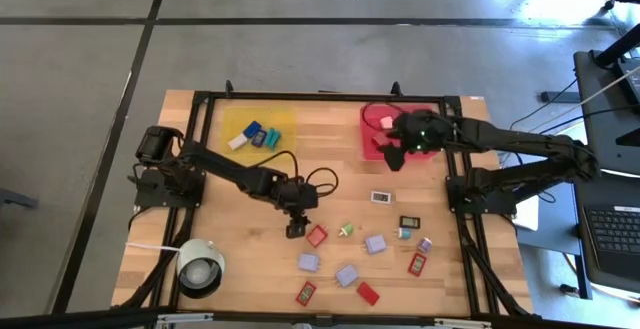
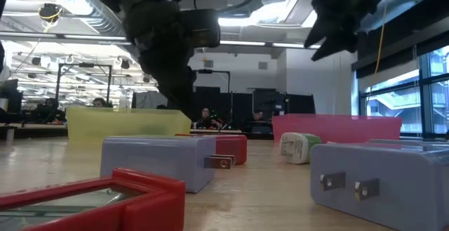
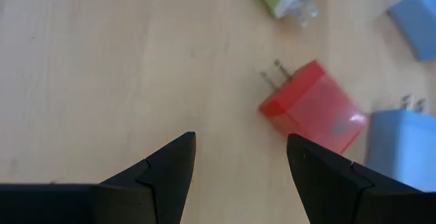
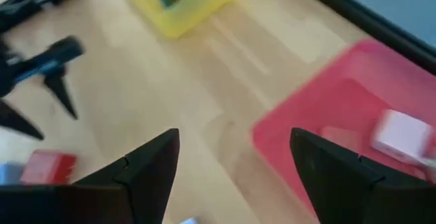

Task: Pick & Place Office items
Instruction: Put the white digital clock into the yellow bin

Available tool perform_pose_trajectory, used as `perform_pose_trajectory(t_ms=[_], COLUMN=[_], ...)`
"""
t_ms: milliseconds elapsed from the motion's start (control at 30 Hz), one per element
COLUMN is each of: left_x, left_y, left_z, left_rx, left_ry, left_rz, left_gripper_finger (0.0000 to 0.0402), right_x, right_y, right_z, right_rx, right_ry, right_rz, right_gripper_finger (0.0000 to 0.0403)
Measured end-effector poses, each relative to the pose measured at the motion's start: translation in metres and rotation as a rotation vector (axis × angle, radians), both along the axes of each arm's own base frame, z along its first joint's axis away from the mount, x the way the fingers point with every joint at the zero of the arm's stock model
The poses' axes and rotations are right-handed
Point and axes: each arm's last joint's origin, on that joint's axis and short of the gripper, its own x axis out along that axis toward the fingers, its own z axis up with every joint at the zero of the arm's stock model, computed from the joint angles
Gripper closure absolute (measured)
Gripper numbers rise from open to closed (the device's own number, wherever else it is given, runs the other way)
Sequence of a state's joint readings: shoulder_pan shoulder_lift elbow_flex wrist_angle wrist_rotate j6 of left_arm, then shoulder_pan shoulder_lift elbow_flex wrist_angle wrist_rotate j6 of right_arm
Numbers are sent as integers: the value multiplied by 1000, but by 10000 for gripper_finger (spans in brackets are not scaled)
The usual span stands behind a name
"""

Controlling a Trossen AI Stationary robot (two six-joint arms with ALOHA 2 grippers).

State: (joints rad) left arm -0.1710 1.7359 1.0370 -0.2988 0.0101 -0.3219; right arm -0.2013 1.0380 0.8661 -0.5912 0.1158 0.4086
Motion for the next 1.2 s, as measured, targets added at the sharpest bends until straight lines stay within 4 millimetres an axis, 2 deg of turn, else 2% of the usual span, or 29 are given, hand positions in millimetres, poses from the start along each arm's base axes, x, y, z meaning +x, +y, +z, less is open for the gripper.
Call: perform_pose_trajectory(t_ms=[267, 400, 600, 933, 1200], left_x=[-1, -1, -1, -1, -1], left_y=[-4, -5, -6, -6, -6], left_z=[0, 0, 0, 0, 0], left_rx=[-25, -34, -37, -36, -20], left_ry=[2, 4, 7, 6, 3], left_rz=[27, 31, 27, 26, 7], left_gripper_finger=[173, 173, 173, 173, 173], right_x=[6, 6, 18, 40, 50], right_y=[32, 50, 71, 86, 88], right_z=[-2, -13, -38, -83, -113], right_rx=[-81, -59, -40, -69, -108], right_ry=[41, 146, 265, 481, 618], right_rz=[264, 381, 450, 489, 475], right_gripper_finger=[128, 128, 128, 128, 128])
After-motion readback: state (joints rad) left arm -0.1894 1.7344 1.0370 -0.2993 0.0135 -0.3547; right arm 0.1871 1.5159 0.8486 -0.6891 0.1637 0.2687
